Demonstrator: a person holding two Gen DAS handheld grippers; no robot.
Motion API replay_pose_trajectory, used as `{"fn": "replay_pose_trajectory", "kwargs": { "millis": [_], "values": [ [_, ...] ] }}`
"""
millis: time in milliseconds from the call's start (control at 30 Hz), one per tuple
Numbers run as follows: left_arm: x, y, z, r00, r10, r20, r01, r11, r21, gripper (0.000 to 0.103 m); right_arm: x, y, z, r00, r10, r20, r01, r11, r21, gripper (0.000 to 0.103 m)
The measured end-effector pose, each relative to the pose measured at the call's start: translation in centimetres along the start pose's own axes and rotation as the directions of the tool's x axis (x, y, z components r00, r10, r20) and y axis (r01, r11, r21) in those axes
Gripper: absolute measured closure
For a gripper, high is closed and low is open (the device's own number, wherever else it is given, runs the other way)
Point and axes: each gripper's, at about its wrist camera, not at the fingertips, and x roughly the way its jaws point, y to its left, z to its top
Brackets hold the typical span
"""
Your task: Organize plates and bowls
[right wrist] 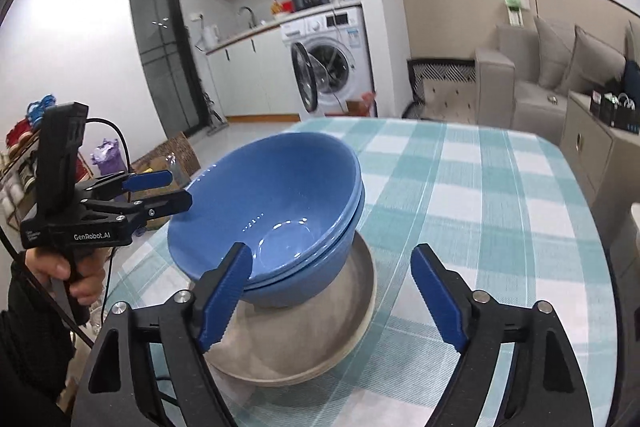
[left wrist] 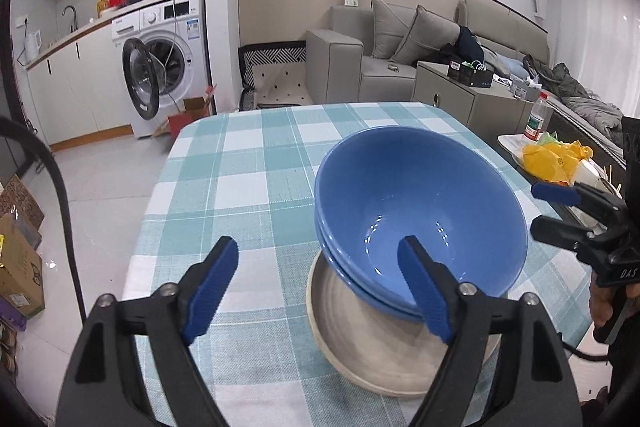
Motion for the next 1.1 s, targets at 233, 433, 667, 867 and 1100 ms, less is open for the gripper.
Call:
{"fn": "replay_pose_trajectory", "kwargs": {
  "millis": [233,433,667,867,1100],
  "values": [
    [-1.9,-0.5,-1.9,0.993,0.032,0.116,-0.036,0.999,0.031,0.001,-2.4,-1.3,-1.8,0.989,0.054,0.137,-0.048,0.998,-0.045,0.001],
    [-3.4,-1.3,-3.6,0.973,0.062,0.220,-0.083,0.993,0.087,0.000,-3.3,-2.2,-3.8,0.973,0.078,0.216,-0.069,0.996,-0.050,0.001],
    [-3.3,-0.6,-5.2,0.972,0.093,0.217,-0.104,0.994,0.043,0.000,-2.7,-2.3,-5.0,0.982,0.039,0.183,-0.034,0.999,-0.030,0.001],
    [-3.4,-0.4,-6.7,0.968,0.112,0.224,-0.117,0.993,0.011,0.000,-2.5,-1.4,-6.3,0.987,0.050,0.152,-0.046,0.998,-0.031,0.001],
    [-4.4,-0.2,-8.0,0.961,0.090,0.262,-0.088,0.996,-0.021,0.000,-3.2,0.0,-7.5,0.984,0.047,0.172,-0.037,0.997,-0.064,0.001]
  ]
}}
